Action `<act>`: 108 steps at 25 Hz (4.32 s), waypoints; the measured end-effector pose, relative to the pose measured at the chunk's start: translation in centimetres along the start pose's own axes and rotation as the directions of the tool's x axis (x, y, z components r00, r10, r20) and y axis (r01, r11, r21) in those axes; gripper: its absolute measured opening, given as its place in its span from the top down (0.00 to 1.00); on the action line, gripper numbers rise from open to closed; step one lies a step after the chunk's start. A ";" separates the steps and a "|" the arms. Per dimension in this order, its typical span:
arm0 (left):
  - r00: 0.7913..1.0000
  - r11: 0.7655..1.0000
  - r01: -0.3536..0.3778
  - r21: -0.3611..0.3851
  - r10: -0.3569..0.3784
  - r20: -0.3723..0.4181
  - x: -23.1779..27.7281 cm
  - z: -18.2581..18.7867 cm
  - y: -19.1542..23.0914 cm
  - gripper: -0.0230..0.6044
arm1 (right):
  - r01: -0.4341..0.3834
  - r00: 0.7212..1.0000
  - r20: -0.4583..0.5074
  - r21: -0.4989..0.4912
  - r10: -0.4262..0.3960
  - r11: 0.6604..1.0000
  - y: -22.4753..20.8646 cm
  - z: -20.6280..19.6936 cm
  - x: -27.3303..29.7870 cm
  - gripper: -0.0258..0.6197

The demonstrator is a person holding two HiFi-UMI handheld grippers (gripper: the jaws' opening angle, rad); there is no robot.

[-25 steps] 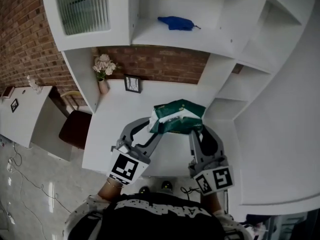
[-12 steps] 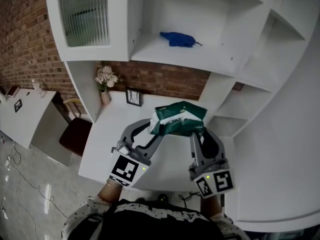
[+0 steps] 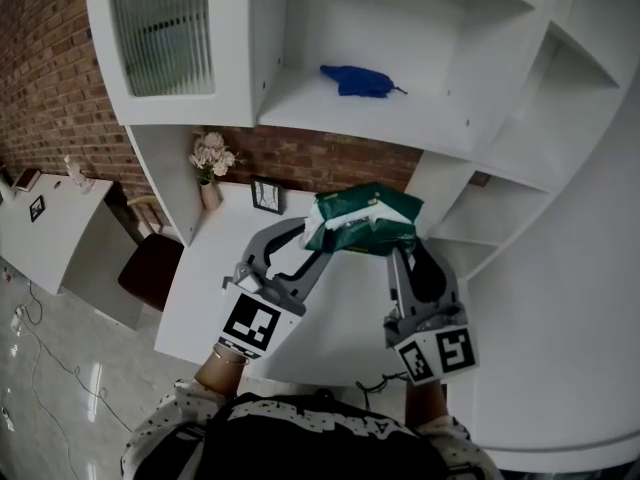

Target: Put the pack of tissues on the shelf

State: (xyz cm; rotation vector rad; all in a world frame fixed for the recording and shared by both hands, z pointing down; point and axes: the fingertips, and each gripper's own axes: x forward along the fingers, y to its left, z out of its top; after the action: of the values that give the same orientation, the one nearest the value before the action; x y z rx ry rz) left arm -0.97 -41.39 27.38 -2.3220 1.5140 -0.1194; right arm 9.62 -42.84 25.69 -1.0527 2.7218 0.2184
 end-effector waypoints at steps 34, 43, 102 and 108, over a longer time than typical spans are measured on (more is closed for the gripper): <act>0.991 0.987 -0.120 0.108 0.113 0.069 7.2 8.4 10.4 0.68 | -0.075 0.991 0.101 -0.112 0.086 0.991 -4.1 9.5 10.9 0.77; 0.992 0.981 -0.119 0.154 0.112 0.054 8.9 8.2 10.9 0.68 | -0.060 0.992 0.102 -0.093 0.069 0.994 -5.6 8.8 11.9 0.77; 0.968 0.968 -0.186 0.168 0.210 -0.140 11.3 4.6 15.9 0.65 | 0.053 0.994 -0.083 -0.265 -0.078 0.963 -8.6 4.6 17.3 0.75; 0.956 0.959 -0.197 0.202 0.234 -0.177 12.2 4.1 16.2 0.71 | 0.033 0.992 -0.105 -0.286 -0.066 0.958 -8.6 4.2 17.7 0.75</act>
State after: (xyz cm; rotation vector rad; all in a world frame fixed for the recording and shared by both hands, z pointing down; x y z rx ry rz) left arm -8.79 -57.08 16.47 -2.0356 1.7627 -0.4265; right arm 3.22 -59.68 16.70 -1.2415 2.8197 0.5729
